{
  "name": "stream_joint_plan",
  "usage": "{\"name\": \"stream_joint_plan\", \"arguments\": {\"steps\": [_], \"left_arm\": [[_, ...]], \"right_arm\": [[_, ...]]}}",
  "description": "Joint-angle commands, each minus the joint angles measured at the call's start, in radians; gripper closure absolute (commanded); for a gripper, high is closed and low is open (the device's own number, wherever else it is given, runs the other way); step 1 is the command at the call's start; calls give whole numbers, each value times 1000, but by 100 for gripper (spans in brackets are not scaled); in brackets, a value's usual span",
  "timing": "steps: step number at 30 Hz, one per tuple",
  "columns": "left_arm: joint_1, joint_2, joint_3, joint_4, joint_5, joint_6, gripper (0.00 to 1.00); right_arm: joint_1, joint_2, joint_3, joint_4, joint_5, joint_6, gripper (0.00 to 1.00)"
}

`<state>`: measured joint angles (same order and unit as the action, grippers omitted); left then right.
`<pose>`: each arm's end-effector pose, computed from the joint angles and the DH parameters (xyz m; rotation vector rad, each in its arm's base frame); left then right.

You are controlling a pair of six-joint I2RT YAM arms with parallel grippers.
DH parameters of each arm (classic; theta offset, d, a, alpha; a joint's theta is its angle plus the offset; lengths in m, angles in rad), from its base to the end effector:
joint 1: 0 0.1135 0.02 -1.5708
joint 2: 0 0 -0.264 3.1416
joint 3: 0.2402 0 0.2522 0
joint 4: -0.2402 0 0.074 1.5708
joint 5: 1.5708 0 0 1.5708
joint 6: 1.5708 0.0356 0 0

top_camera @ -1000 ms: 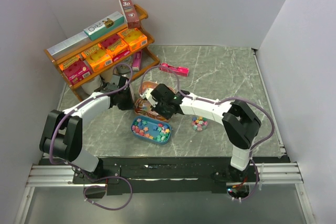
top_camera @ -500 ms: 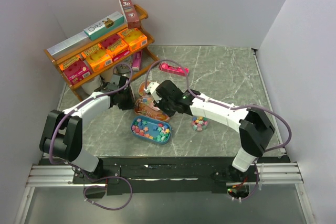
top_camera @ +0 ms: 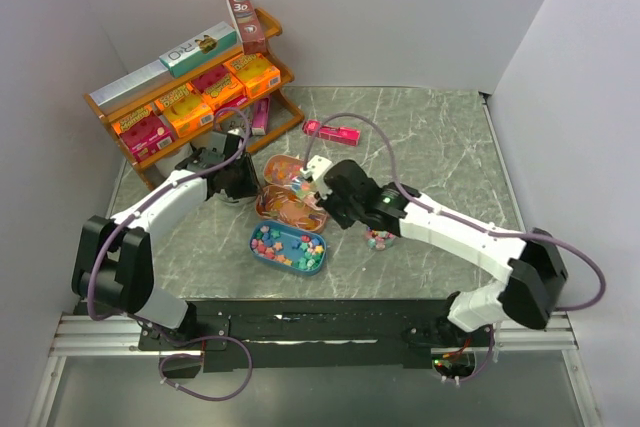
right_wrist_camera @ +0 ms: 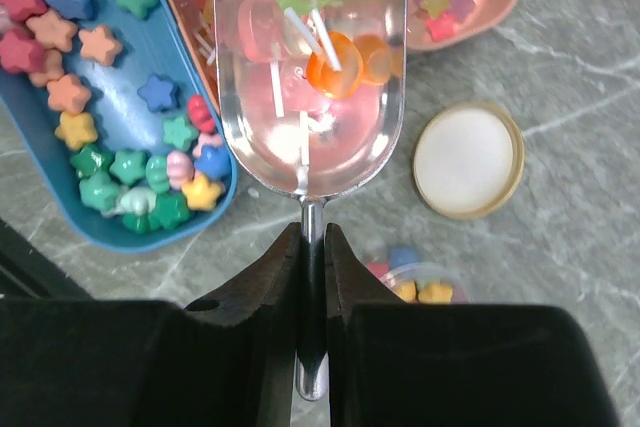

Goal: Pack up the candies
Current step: Scoop the fake candies from the storage box, then place the fake candies in the packing bottle.

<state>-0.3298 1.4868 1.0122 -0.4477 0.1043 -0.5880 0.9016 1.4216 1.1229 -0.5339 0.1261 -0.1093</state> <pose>0.2914 -0.1037 0.2308 -0.2850 2.5441 -0.5009 0.1934 0.2373 0.2790 -1.1133 2.1331 0.2189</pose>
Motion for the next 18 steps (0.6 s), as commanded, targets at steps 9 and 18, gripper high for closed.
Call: {"name": "stream_joint_plan", "arguments": {"steps": [9,18], "left_arm": [[-6,-28,48,-2,46,-1,68],[-6,-13,57,0,57,2,67]], "right_arm": [[5,-262,-136,-15,12,105,100],[0,-335,-170,-152,44,233,100]]}}
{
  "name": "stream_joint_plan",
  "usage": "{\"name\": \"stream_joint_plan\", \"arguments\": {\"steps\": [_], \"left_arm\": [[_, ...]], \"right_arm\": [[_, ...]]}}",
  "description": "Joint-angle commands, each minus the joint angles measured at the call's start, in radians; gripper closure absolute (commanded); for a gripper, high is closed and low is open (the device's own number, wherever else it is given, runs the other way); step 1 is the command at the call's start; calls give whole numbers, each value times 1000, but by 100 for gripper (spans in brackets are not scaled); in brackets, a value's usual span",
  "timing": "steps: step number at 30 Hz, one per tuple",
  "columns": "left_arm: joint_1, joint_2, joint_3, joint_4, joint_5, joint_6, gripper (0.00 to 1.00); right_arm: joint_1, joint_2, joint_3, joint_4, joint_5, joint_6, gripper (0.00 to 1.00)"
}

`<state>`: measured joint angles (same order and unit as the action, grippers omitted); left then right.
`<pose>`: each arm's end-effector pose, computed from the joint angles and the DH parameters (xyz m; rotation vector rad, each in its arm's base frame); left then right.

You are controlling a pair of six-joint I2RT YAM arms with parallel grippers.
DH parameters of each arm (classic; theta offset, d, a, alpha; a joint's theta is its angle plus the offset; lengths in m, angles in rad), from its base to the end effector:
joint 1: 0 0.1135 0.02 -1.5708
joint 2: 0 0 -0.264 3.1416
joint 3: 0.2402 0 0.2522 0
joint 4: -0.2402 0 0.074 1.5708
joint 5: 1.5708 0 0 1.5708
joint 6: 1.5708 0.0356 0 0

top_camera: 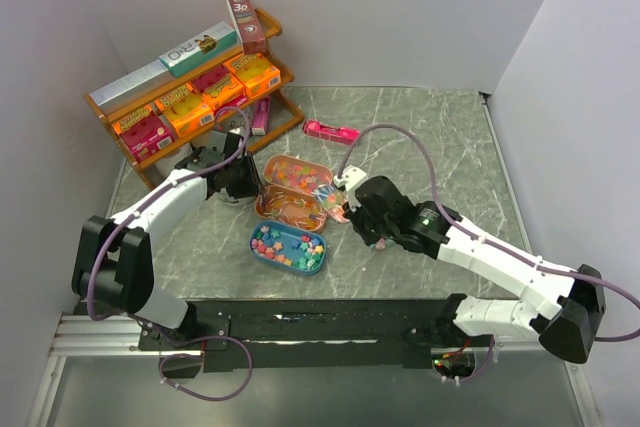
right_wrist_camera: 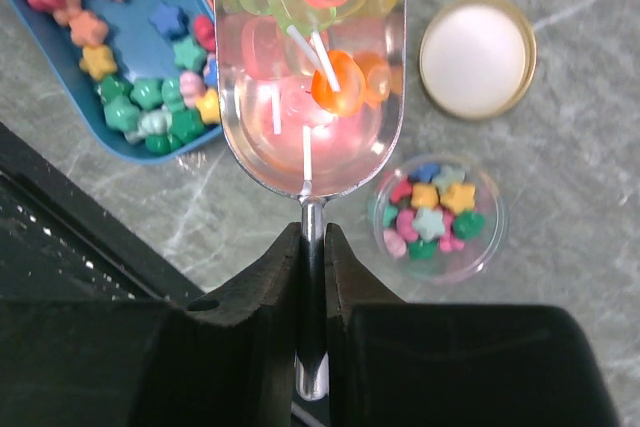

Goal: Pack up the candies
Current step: Place the fake candies in the packing bottle.

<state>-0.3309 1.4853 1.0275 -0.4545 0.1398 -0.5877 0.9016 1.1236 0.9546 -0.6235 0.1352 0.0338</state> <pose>0.2921 -0.1056 0.2357 -0.2668 2.5440 -0.5478 0.1490 0.1806 0.2917 -0.9378 2.1807 0.2953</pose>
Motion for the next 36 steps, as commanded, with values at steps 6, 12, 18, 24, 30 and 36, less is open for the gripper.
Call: {"name": "stream_joint_plan", "arguments": {"steps": [6,12,18,24,30,36], "left_arm": [[-5,-5,39,10,26,2,66],[-5,6,34,14,30,0,65],[-5,24,37,16,43,6,65],[-5,38,42,13,46,12,65],[-3,43,37,16,47,8,66],[-5,44,26,22,41,-1,65]], "right_arm": [[-7,-51,33,-264,56,236,100],[-18,-93,35,-395,61,371,100],[-24,-105,9,-453,50,466,100],[-67,-84,24,-550,17,521,100],[-127,-67,33,-578,-57,506,100],[-171,-13,76,-645,-117,469,100]]}}
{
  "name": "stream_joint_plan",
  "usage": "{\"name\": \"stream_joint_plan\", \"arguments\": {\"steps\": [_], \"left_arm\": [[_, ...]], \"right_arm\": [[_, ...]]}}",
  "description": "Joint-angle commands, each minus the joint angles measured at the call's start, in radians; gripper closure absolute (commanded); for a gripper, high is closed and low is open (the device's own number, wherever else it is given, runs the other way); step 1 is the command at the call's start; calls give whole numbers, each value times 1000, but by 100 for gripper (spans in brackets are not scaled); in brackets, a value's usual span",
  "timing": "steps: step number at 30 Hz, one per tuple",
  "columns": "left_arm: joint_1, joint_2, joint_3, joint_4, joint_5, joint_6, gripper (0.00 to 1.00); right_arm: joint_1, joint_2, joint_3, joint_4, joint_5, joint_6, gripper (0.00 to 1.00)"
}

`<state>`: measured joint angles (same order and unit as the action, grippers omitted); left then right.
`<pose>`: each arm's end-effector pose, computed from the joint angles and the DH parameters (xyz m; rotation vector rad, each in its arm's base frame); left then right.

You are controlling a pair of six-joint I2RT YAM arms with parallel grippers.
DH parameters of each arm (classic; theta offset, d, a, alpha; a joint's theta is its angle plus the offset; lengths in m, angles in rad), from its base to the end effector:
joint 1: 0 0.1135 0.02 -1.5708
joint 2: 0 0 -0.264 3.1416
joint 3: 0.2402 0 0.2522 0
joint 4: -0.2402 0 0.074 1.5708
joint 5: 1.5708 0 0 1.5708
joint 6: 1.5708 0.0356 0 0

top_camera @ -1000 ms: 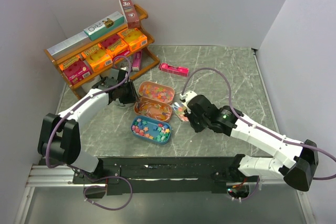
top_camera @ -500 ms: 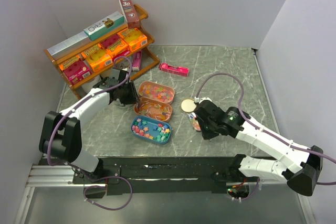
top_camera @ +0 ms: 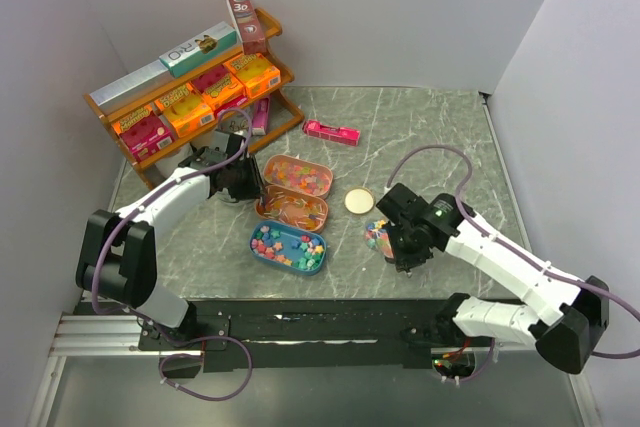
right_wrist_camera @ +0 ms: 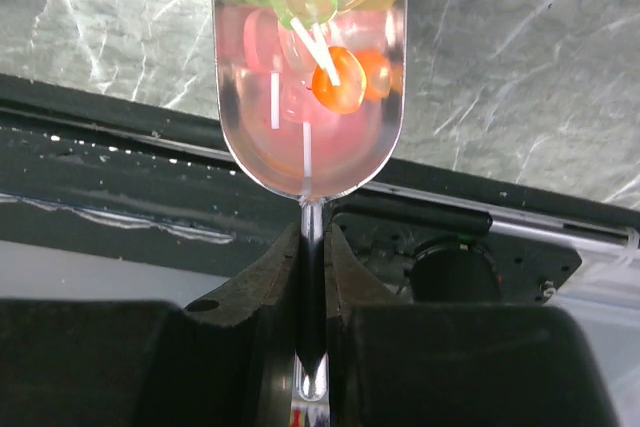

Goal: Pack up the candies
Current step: Place the fake candies in the packing bottle.

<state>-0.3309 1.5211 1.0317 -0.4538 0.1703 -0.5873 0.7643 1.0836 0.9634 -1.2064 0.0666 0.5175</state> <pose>0.2963 -0.1082 0.2267 -0.2604 2.5819 -0.5715 0.1267 0.1182 0.2707 -0.3455 2.8826 0.1355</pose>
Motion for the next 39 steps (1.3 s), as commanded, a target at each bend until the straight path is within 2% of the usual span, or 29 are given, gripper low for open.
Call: {"name": "stream_joint_plan", "arguments": {"steps": [1,3,11,27,39], "left_arm": [[-3,5,21,24,11,-3,66],[-5,-4,16,32,8,-8,66],[-5,-10,18,58,23,-20,65],[-5,-7,5,69,23,-20,64],[-5,-15,4,64,12,-26,60]], "right_arm": [[-66,36,89,-82,-60,-25,100],[-94,64,127,-134,-108,-36,100],[-129,127,199,-202,-125,-71,100],[-157,113,259,-309,-133,-82,100],[-186,102,308,-297,-152,-109,100]]}}
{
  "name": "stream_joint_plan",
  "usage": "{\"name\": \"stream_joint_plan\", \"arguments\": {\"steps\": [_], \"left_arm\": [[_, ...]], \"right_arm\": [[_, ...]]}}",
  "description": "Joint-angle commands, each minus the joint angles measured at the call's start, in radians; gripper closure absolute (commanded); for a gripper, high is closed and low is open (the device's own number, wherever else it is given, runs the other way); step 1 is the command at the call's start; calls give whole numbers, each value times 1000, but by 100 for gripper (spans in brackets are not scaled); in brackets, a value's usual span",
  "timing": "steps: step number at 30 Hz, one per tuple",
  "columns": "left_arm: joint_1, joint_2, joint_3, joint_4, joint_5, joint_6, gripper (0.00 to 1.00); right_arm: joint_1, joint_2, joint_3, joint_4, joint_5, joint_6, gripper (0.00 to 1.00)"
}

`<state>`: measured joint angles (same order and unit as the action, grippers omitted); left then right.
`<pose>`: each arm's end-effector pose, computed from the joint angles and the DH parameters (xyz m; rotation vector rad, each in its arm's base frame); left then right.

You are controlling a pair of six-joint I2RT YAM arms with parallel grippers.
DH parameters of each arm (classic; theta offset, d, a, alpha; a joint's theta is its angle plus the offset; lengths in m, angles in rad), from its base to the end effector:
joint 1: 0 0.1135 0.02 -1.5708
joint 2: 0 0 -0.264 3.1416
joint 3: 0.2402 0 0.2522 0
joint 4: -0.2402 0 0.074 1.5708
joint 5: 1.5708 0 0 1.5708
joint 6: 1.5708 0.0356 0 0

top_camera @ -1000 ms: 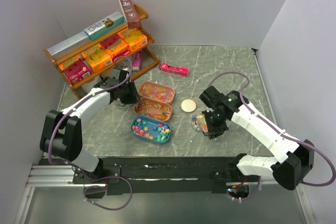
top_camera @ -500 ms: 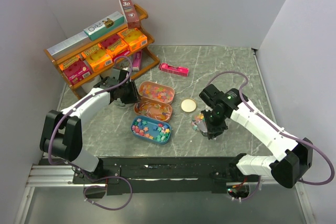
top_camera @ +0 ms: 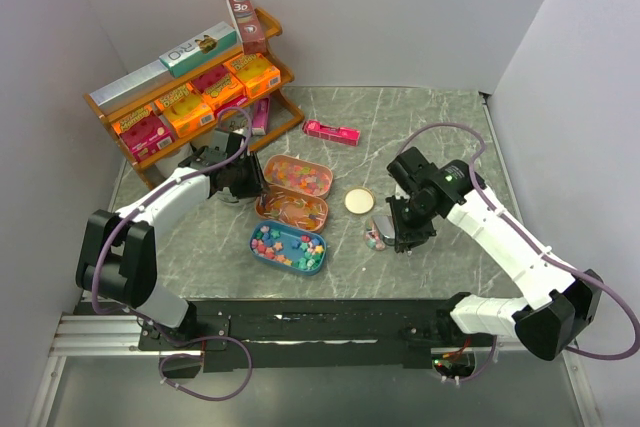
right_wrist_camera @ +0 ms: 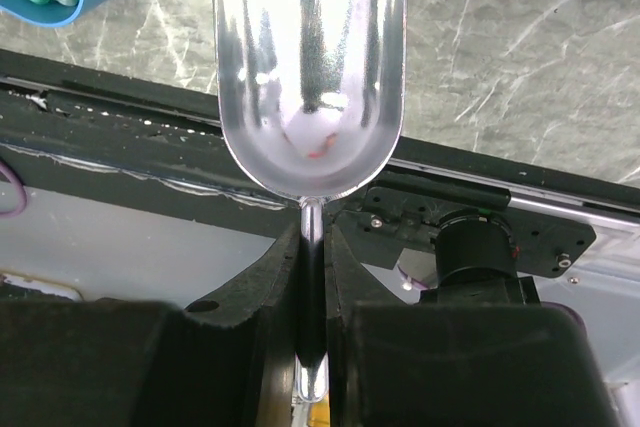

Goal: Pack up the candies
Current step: Place the fake candies in the packing bottle, then scoop the fake candies from the storage box.

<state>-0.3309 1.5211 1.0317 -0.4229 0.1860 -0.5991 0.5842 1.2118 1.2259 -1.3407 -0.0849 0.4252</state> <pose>0.2986 -0.1095 0.2288 -0.2622 2.5554 -0.6074 0.1633 0.1116 0.3179 -0.2500 2.9448 0.2852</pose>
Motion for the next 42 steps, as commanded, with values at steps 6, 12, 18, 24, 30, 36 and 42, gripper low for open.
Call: {"name": "stream_joint_plan", "arguments": {"steps": [6,12,18,24,30,36,42], "left_arm": [[-5,-18,16,15,-16,-18,59],[-3,-52,30,-10,-60,-16,57],[-3,-52,19,-31,-77,-18,56],[1,-67,-2,-33,-83,-24,55],[15,-64,1,-42,-83,-19,55],[26,-50,-15,-43,-80,-18,59],[32,-53,-50,-27,-63,-18,63]], "right_arm": [[3,-8,93,-88,-29,-74,100],[91,115,208,-51,34,-92,100],[226,337,378,-48,132,-172,100],[324,459,431,84,224,-279,100],[328,563,486,129,202,-382,100],[327,679,561,120,145,-456,100],[324,769,570,112,97,-447,100]]}}
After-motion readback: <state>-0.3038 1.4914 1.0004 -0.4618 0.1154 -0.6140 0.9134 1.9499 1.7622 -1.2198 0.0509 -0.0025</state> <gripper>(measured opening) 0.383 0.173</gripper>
